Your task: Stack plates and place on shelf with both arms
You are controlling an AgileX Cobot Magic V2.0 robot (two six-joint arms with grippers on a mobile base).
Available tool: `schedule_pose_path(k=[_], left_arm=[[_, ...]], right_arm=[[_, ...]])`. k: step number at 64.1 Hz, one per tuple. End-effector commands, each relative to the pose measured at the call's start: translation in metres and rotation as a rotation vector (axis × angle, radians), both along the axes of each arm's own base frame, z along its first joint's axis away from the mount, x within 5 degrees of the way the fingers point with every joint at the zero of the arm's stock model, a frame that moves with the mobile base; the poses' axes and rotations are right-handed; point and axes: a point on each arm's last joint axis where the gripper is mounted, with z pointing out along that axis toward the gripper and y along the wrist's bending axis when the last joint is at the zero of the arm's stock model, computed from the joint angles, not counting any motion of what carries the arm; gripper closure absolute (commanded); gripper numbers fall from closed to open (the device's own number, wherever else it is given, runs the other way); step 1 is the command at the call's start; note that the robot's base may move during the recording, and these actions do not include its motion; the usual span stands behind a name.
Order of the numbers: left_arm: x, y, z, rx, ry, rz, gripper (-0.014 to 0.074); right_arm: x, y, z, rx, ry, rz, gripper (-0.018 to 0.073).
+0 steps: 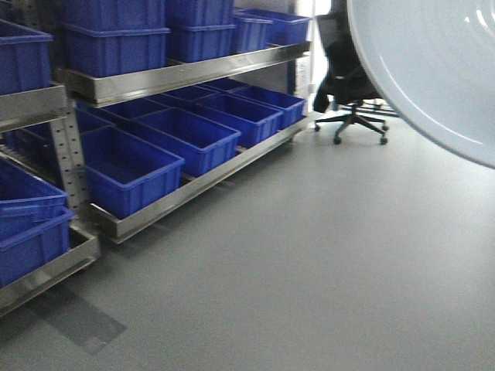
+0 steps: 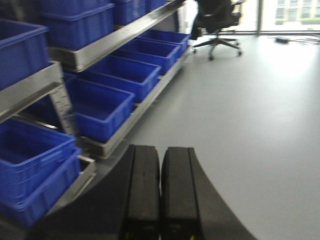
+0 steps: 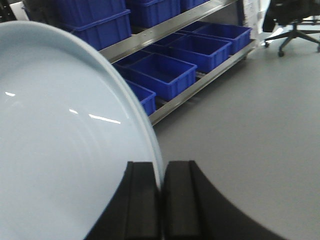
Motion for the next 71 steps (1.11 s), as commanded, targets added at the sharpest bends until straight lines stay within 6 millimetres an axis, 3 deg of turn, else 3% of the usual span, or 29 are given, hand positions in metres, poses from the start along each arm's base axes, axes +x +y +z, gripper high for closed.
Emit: schedule_pose_path(k=[1,71], left_arm=[[0.0015,0.0000,0.0184,-0.035,-0.113,0.004,0.0514],[0.0015,0.0000,0.0184,-0.035,-0.113,0.004,0.0514]], right_arm=[[0.0001,-0.0032,0.0191,0.018,-0.122,-0.035,0.0509],[0.0001,-0.0032,0.0191,0.018,-0.122,-0.035,0.0509]])
